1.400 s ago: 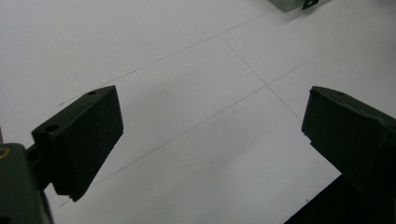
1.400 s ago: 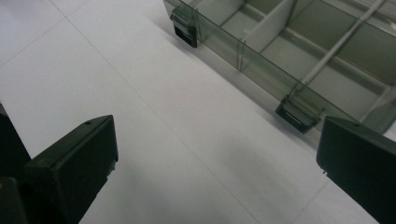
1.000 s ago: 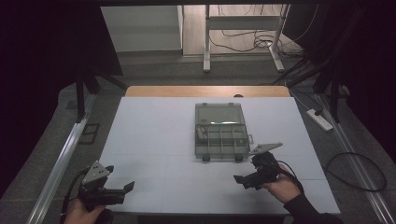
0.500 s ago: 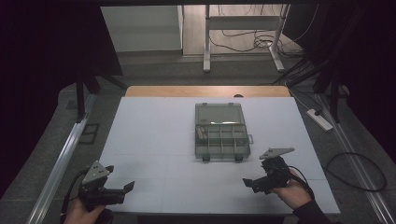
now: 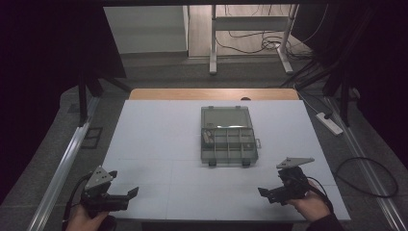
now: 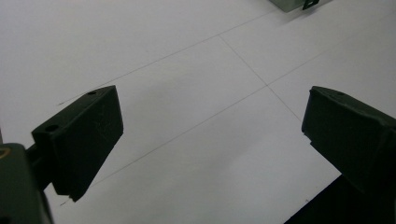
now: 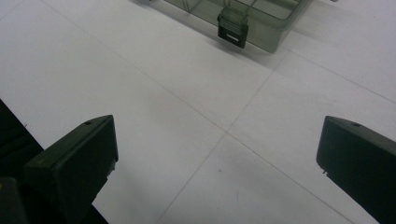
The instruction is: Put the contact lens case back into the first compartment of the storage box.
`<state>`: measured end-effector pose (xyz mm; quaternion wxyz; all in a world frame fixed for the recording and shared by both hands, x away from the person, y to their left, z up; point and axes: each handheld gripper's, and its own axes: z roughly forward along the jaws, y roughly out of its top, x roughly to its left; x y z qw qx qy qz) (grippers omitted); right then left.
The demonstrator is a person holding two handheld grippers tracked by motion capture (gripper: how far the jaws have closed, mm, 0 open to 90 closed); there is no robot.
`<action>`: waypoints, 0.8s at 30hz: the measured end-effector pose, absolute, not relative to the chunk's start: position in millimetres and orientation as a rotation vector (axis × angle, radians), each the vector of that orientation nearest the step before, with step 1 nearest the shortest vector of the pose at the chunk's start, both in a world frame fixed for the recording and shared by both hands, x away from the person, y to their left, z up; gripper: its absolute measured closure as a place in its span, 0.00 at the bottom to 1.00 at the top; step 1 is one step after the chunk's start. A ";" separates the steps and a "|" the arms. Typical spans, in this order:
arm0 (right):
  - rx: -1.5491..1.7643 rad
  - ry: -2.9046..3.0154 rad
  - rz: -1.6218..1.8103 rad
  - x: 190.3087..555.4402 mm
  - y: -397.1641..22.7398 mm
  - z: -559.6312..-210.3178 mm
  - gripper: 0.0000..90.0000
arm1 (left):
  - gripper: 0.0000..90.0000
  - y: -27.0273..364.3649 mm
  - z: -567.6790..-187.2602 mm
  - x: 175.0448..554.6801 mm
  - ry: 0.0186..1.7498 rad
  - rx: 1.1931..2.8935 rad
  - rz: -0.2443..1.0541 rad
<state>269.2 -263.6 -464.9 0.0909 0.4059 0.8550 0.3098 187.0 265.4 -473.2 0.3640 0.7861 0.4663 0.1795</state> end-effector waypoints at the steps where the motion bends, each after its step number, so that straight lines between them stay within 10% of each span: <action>1: 1.213 2.536 0.923 267.8 -265.7 -464.4 0.00 | 0.06 265.4 -473.2 187.0 1.200 2.022 0.461; 24: 1.290 2.463 0.911 251.9 -291.1 -461.7 0.00 | 0.06 265.5 -473.4 187.3 1.203 2.019 0.461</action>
